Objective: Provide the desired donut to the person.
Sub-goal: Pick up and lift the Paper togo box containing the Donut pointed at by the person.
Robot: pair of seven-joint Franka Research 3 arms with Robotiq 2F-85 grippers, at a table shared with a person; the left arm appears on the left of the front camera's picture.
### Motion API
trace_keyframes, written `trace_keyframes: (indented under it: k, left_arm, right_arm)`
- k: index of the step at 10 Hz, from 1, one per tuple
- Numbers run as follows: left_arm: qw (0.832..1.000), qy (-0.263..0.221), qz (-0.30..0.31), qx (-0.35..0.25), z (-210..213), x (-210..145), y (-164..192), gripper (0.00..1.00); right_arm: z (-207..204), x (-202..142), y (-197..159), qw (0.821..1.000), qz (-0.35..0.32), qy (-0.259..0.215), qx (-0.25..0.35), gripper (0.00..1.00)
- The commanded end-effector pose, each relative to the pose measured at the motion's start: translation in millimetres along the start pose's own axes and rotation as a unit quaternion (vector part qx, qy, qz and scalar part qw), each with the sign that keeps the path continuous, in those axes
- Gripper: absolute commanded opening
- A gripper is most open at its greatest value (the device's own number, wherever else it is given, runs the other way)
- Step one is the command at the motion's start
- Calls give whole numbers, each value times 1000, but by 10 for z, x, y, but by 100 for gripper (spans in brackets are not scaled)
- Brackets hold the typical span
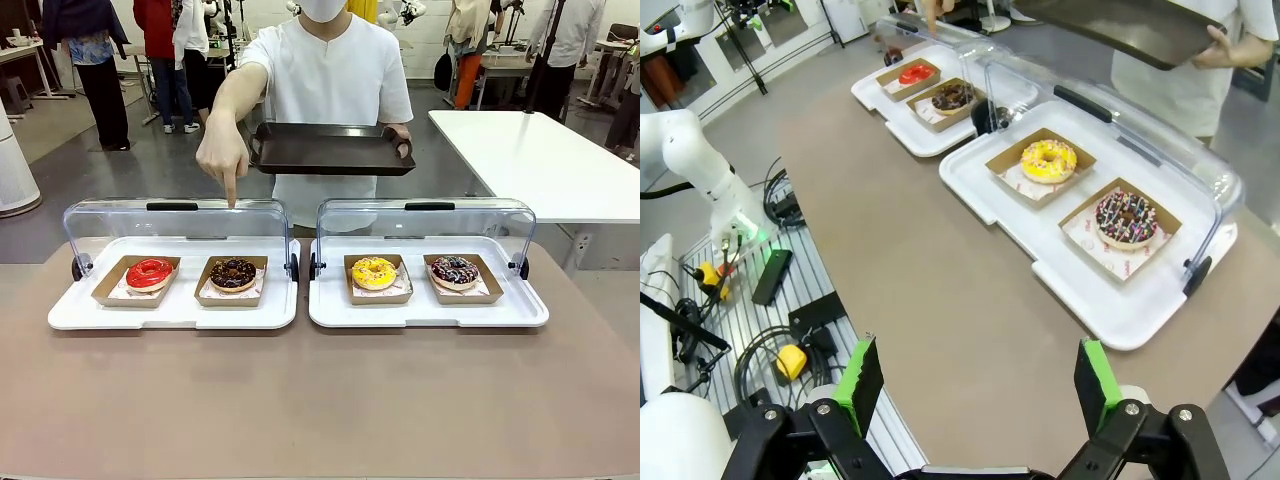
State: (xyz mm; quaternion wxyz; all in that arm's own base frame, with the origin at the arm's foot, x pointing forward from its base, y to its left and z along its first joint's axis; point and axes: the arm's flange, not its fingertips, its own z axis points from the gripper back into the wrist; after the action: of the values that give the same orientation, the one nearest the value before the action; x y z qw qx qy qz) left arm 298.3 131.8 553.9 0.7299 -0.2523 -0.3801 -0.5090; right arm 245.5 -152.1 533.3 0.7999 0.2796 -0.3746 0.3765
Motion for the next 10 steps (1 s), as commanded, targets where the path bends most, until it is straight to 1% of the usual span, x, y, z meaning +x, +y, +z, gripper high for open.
trace_keyframes:
  k: [1,10]
  left_arm:
    - [1000,-3,0,-1,5,5,-4,100]
    - [1000,-3,0,-1,5,5,-4,100]
  right_arm:
    - [-1,6,-11,1000,5,-9,6,100]
    - [-1,6,-11,1000,5,-9,6,100]
